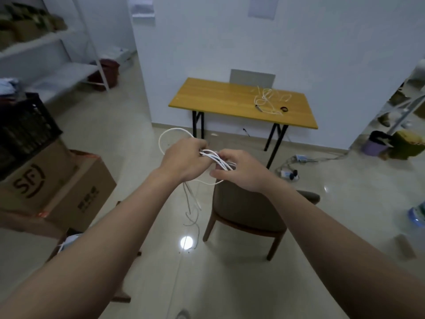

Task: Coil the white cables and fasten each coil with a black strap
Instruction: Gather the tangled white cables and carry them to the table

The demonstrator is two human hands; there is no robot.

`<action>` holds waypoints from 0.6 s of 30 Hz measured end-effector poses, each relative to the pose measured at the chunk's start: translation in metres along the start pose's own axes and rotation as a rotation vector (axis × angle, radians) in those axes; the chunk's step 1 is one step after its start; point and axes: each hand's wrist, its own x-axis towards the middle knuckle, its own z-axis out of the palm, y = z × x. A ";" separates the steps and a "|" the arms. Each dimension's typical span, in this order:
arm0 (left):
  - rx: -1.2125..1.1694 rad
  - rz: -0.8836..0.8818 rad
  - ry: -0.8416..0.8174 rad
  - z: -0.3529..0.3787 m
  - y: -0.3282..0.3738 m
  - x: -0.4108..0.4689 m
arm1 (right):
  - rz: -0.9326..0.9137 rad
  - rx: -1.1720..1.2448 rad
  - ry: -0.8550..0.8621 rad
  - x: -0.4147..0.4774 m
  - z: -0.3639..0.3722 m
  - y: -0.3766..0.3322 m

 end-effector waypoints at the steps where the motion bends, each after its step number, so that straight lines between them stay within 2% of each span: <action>1: -0.001 0.005 0.013 -0.004 -0.008 0.012 | -0.006 -0.002 0.006 0.016 0.002 -0.001; 9: 0.008 -0.014 -0.002 -0.018 -0.065 0.107 | -0.038 0.112 -0.016 0.132 0.011 0.011; 18: 0.020 -0.083 0.094 -0.006 -0.092 0.239 | -0.125 0.117 -0.059 0.278 -0.033 0.055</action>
